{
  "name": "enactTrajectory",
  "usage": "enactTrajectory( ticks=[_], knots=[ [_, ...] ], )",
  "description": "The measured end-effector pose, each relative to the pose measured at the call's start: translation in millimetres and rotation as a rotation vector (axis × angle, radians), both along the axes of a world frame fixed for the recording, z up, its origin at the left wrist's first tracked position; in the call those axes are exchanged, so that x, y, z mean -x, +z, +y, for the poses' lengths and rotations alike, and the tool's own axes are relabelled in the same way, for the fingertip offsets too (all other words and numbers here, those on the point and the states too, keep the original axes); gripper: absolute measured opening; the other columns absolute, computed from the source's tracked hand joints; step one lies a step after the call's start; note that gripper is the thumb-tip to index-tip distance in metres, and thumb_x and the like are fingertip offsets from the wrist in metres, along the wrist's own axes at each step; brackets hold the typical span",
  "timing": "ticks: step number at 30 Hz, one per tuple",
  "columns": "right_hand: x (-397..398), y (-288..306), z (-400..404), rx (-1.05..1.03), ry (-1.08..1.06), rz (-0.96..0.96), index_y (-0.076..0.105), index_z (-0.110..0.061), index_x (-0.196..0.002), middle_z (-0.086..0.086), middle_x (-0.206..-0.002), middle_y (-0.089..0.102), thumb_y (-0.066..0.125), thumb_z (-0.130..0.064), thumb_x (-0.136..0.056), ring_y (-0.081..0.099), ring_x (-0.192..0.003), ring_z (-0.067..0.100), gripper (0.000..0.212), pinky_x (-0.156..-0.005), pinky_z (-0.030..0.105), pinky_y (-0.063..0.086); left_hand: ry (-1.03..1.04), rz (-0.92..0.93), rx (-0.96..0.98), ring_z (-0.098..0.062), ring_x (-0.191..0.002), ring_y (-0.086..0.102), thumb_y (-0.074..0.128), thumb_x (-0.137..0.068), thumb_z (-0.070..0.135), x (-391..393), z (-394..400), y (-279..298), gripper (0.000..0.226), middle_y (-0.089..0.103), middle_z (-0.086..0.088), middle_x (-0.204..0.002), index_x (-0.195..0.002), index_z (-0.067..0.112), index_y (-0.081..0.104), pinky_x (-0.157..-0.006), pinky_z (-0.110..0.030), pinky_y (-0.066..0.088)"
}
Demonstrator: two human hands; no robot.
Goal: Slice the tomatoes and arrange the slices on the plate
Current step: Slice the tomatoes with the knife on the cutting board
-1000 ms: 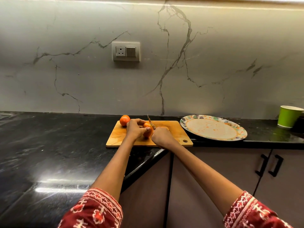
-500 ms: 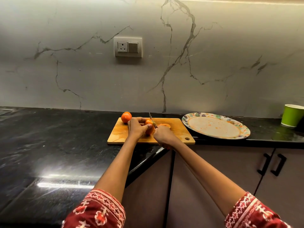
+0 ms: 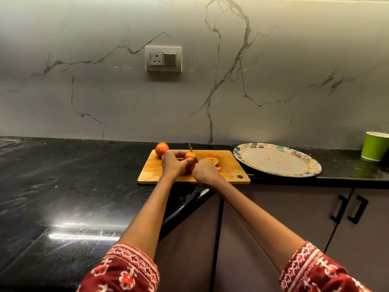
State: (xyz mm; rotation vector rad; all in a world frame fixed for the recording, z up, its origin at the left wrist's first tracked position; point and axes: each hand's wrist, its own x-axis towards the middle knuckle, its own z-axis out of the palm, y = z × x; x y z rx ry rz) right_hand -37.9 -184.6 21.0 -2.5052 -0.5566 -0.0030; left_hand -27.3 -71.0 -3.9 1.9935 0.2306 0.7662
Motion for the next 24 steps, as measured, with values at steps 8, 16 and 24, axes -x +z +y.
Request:
enactTrajectory(
  ticks=[8,16,24],
  knots=[
    [-8,4,5,-0.005,0.003,0.045,0.055,-0.003,-0.071,0.005,-0.068,0.051,0.043,-0.008,-0.094,0.050,-0.066,0.016,0.026,-0.049,0.019,0.034,0.017,0.006,-0.030,-0.023,-0.097,0.065,0.074,-0.076,0.015,-1,2,2,0.032,0.068,-0.014,-0.105,-0.105,0.004,0.067,-0.090,-0.039,0.052],
    [-9,1,1,0.027,0.024,0.065,0.060,0.006,-0.093,0.008,-0.072,0.053,0.040,-0.009,-0.096,0.052,-0.078,0.022,0.025,-0.056,0.022,0.039,0.025,0.027,-0.025,-0.024,-0.101,0.062,0.075,-0.076,0.017,-4,5,1,0.031,0.068,-0.013,-0.103,-0.104,0.005,0.068,-0.091,-0.042,0.051],
    [-14,-1,11,0.056,0.031,0.013,0.061,0.004,-0.092,0.010,-0.081,0.054,0.043,-0.009,-0.094,0.052,-0.075,0.020,0.022,-0.050,0.018,0.035,-0.005,0.061,-0.071,-0.023,-0.100,0.062,0.073,-0.077,0.018,-1,12,3,0.034,0.067,-0.014,-0.107,-0.107,0.003,0.066,-0.088,-0.036,0.052]
  ],
)
